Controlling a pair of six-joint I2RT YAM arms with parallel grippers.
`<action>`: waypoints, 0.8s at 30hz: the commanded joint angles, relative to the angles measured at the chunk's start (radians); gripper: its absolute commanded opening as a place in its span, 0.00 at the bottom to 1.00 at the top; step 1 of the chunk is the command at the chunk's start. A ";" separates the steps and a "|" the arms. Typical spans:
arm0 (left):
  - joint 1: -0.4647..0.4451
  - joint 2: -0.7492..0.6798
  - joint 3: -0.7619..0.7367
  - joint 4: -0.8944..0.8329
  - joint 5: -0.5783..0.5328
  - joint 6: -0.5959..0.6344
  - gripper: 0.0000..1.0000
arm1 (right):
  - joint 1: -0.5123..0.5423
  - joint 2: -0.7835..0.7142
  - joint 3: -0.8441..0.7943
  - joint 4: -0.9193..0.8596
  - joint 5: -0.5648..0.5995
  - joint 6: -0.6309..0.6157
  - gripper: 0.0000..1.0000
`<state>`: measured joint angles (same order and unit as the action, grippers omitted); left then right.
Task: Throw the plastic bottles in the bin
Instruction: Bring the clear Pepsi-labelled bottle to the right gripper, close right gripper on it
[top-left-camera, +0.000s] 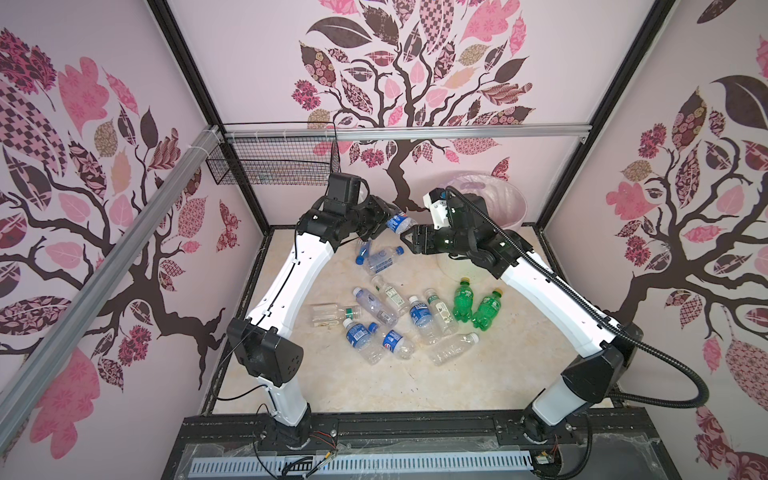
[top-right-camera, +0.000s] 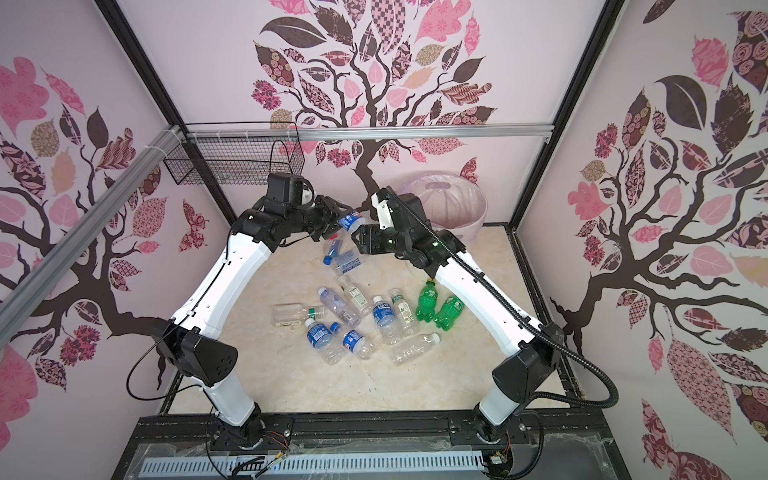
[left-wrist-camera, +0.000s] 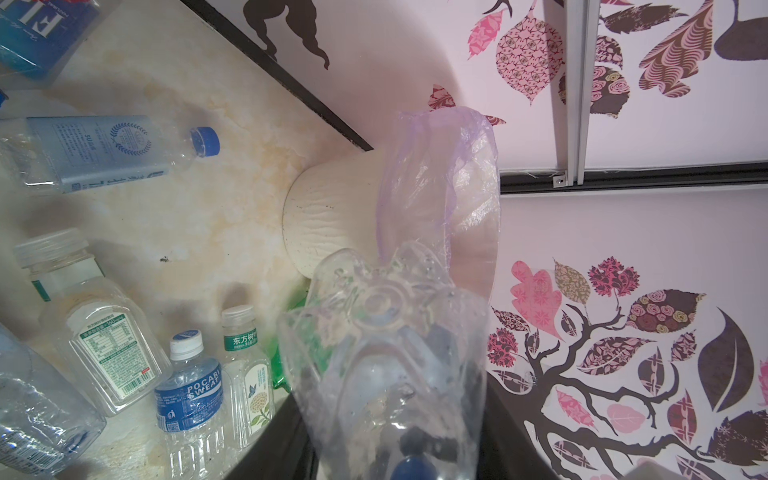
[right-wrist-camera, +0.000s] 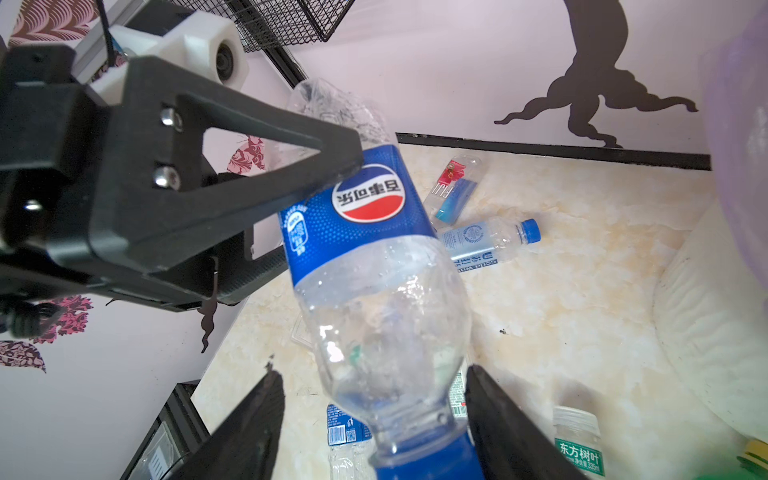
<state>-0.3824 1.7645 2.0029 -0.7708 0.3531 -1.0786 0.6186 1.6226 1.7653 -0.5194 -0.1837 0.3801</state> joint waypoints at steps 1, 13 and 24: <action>-0.012 0.014 0.025 0.023 0.028 -0.003 0.48 | -0.006 0.033 0.037 0.024 -0.017 -0.011 0.66; -0.021 0.008 0.022 0.020 0.067 -0.014 0.51 | -0.039 0.049 -0.012 0.104 -0.073 0.039 0.52; -0.022 -0.003 -0.007 0.047 0.067 -0.032 0.60 | -0.040 0.025 -0.065 0.122 -0.100 0.052 0.32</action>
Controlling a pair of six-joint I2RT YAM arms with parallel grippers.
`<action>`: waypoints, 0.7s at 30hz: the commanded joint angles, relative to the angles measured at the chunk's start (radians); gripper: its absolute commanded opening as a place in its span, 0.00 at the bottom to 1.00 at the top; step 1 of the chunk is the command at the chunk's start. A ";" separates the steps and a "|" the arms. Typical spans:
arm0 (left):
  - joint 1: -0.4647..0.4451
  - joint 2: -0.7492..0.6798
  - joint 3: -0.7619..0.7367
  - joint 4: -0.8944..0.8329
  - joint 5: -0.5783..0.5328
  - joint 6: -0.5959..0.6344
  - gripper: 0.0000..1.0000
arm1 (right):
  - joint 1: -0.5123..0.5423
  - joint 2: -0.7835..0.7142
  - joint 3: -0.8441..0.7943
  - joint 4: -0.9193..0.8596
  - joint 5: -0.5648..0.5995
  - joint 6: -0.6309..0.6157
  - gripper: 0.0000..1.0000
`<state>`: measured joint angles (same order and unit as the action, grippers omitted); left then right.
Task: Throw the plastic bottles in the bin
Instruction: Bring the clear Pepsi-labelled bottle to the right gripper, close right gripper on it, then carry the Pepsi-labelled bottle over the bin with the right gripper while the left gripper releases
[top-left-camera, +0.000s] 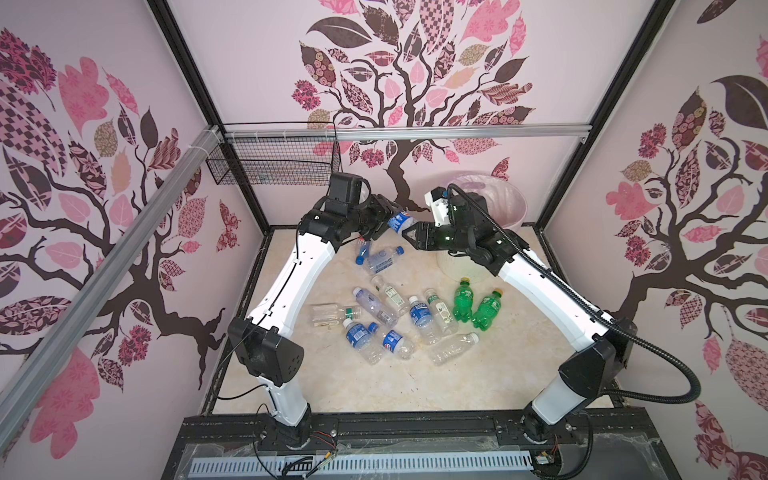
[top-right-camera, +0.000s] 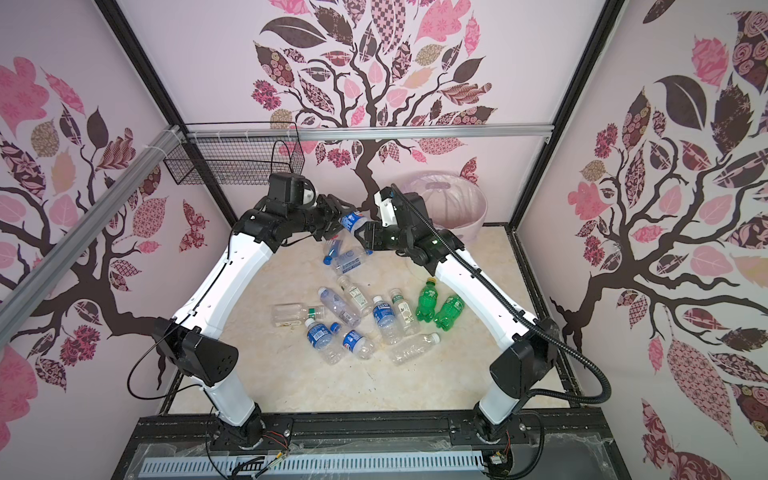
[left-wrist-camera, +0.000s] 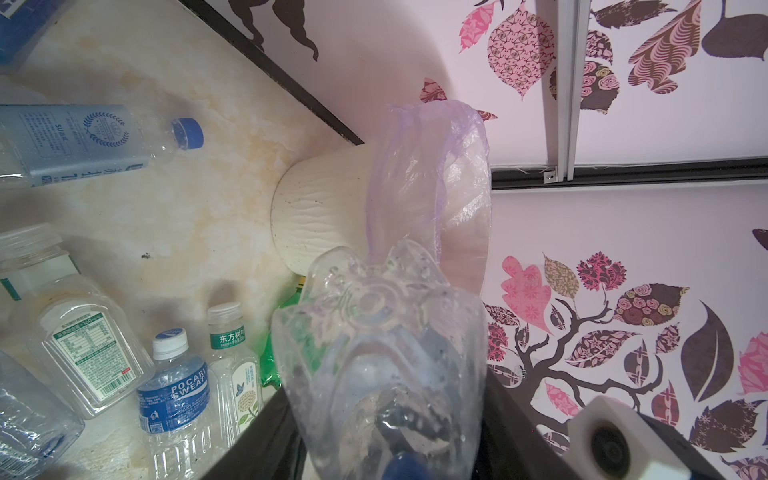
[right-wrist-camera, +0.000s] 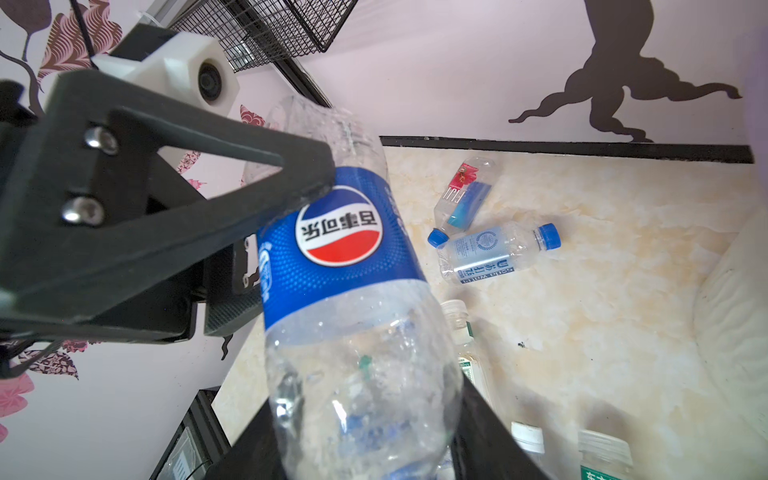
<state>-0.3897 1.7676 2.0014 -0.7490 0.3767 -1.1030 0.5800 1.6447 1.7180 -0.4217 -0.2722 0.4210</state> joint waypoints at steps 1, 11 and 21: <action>-0.015 -0.005 -0.004 0.024 0.042 -0.009 0.61 | -0.002 0.000 -0.024 0.024 -0.009 0.012 0.30; -0.011 0.003 0.024 -0.013 0.009 -0.005 0.78 | -0.003 -0.010 -0.018 -0.008 0.042 0.002 0.25; 0.008 -0.028 0.064 -0.060 -0.058 -0.006 0.97 | -0.029 0.008 0.079 -0.100 0.111 -0.043 0.24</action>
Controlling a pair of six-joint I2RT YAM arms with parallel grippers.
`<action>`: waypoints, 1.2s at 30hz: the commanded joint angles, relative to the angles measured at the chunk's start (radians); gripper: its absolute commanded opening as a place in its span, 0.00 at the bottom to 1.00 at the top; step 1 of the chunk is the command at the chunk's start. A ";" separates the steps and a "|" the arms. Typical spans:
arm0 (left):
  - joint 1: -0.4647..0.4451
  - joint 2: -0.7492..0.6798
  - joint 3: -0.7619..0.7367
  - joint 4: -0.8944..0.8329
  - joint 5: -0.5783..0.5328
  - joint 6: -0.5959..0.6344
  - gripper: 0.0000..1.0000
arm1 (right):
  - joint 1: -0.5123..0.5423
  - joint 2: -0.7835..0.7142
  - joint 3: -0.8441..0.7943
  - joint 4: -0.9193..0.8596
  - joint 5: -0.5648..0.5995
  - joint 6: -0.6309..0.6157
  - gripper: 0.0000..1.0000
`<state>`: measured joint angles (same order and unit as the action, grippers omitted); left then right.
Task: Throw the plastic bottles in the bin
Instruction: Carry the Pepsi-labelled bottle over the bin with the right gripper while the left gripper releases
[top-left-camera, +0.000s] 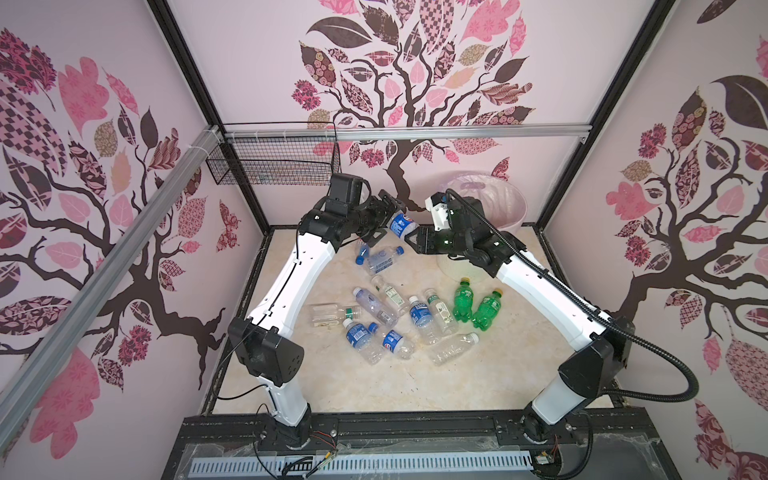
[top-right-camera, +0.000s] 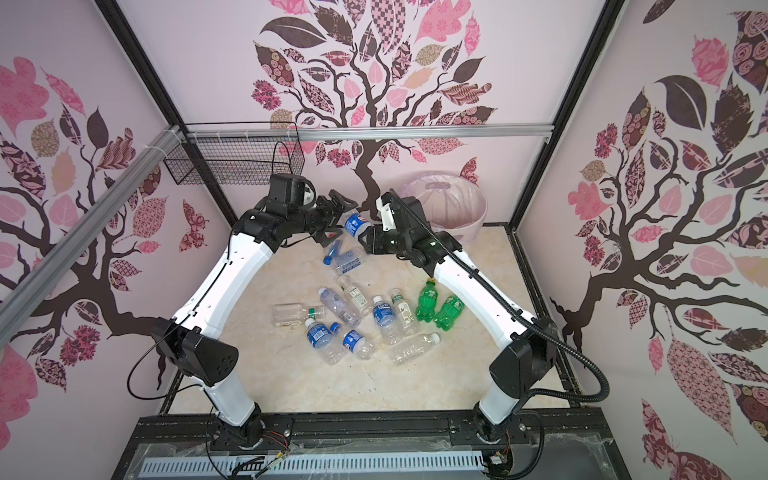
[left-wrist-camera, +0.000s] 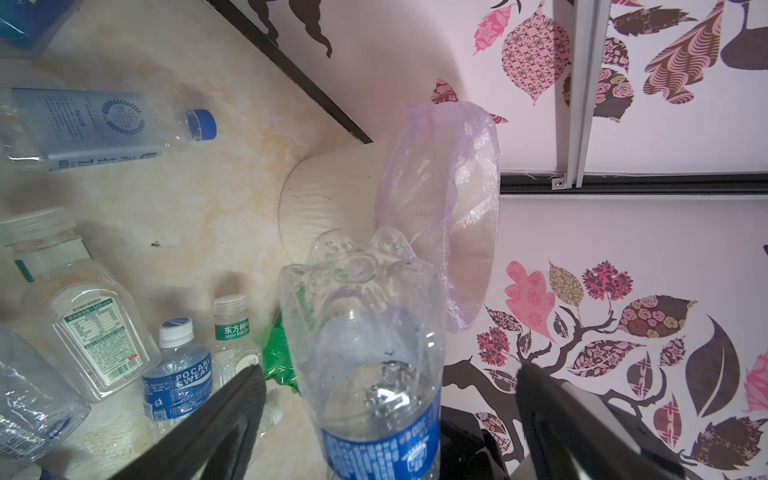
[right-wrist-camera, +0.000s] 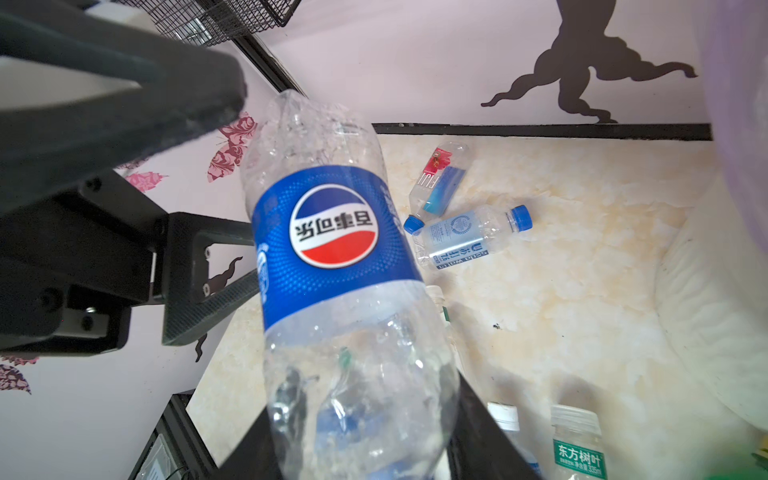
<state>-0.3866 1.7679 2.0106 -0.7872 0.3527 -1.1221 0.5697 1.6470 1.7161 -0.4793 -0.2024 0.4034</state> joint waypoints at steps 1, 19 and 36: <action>0.005 -0.031 0.064 -0.027 -0.040 0.013 0.97 | -0.025 0.009 0.097 -0.052 0.053 -0.032 0.24; -0.159 -0.032 0.264 0.086 -0.084 0.339 0.97 | -0.146 0.128 0.508 -0.167 0.362 -0.105 0.25; -0.317 0.000 0.349 0.142 -0.130 0.541 0.97 | -0.166 0.115 0.706 -0.060 0.649 -0.305 0.30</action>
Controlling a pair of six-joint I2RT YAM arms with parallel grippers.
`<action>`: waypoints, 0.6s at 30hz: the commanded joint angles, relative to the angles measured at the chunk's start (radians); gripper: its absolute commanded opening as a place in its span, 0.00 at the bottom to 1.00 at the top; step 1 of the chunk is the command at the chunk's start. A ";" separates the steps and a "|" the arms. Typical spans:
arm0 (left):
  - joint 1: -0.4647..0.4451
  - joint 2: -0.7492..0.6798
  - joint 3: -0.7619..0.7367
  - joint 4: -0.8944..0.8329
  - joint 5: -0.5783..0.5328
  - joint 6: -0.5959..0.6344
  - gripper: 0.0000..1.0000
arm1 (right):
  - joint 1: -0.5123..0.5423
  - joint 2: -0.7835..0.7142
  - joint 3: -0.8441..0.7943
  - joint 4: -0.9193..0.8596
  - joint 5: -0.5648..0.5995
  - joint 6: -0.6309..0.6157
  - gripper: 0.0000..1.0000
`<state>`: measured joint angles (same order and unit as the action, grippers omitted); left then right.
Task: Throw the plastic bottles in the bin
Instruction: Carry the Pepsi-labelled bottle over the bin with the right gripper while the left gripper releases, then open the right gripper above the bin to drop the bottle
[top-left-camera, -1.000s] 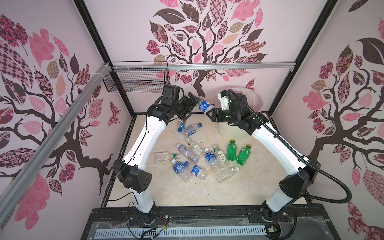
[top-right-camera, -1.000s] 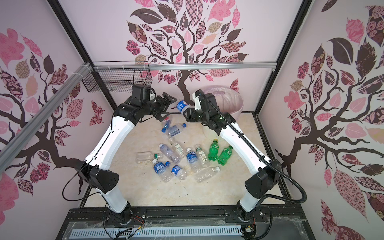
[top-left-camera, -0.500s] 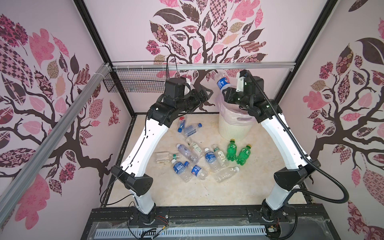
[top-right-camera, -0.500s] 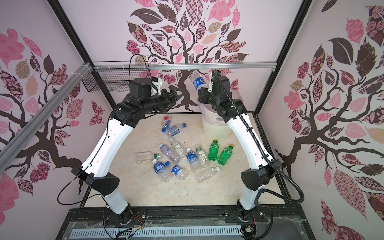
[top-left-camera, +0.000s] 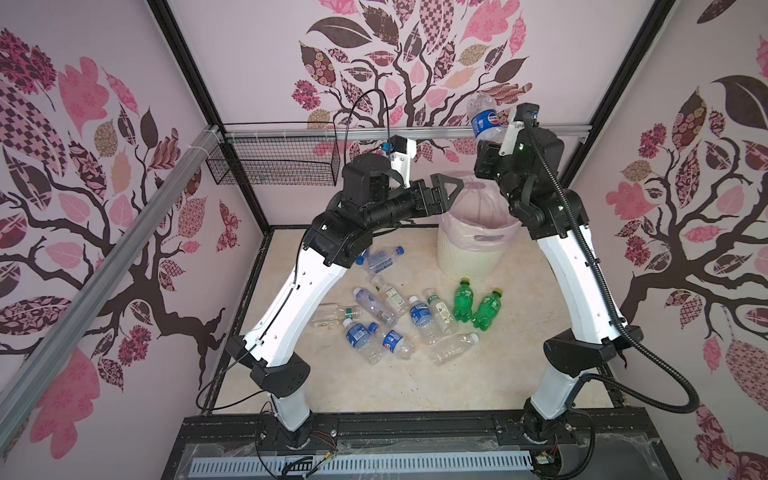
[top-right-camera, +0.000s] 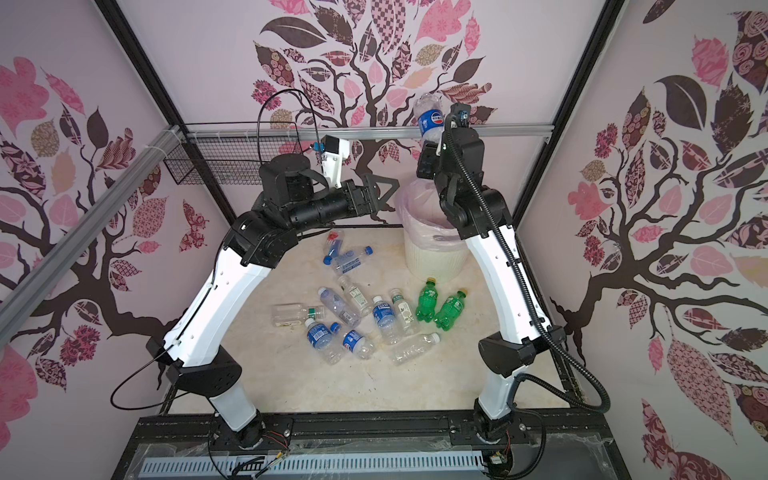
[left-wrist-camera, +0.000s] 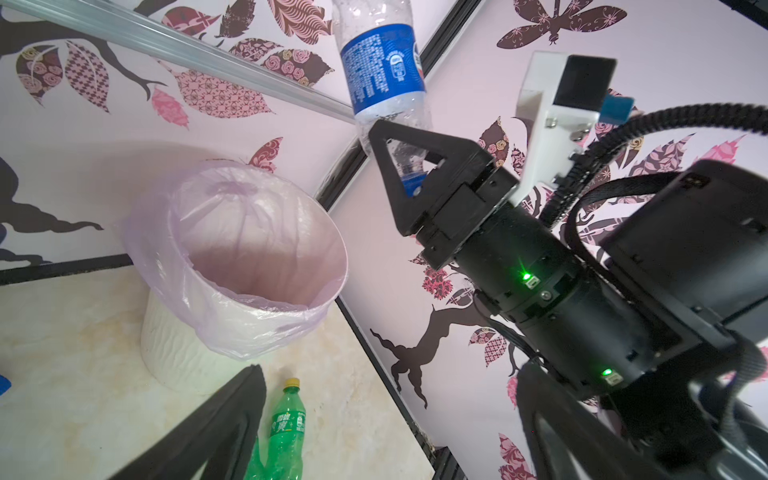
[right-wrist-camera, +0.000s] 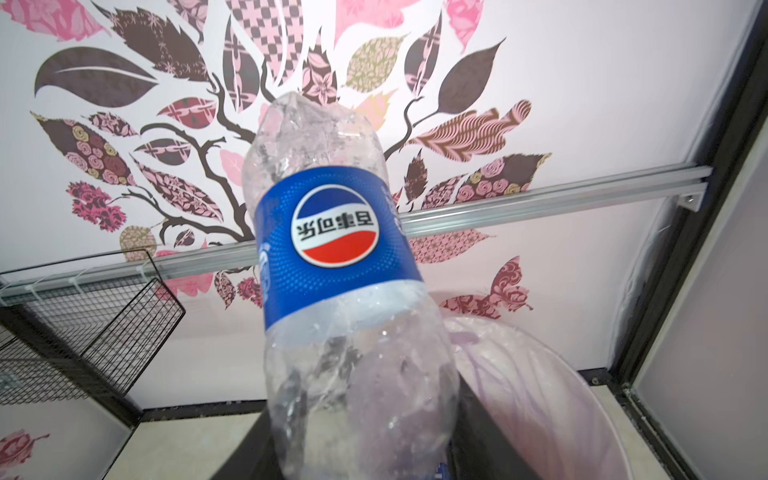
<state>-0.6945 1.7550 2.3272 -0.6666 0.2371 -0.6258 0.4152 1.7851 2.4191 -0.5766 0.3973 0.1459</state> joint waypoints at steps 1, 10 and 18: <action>-0.008 0.015 0.032 0.019 -0.015 0.044 0.97 | -0.017 -0.024 -0.009 0.037 0.049 -0.046 0.31; -0.012 0.024 0.031 0.004 -0.027 0.032 0.97 | -0.139 0.116 -0.016 -0.214 -0.013 0.158 0.77; -0.012 0.032 0.034 -0.005 -0.039 0.023 0.97 | -0.139 0.099 -0.018 -0.199 -0.032 0.148 1.00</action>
<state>-0.7013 1.7702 2.3276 -0.6739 0.2092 -0.6056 0.2687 1.9030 2.3703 -0.7612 0.3729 0.2813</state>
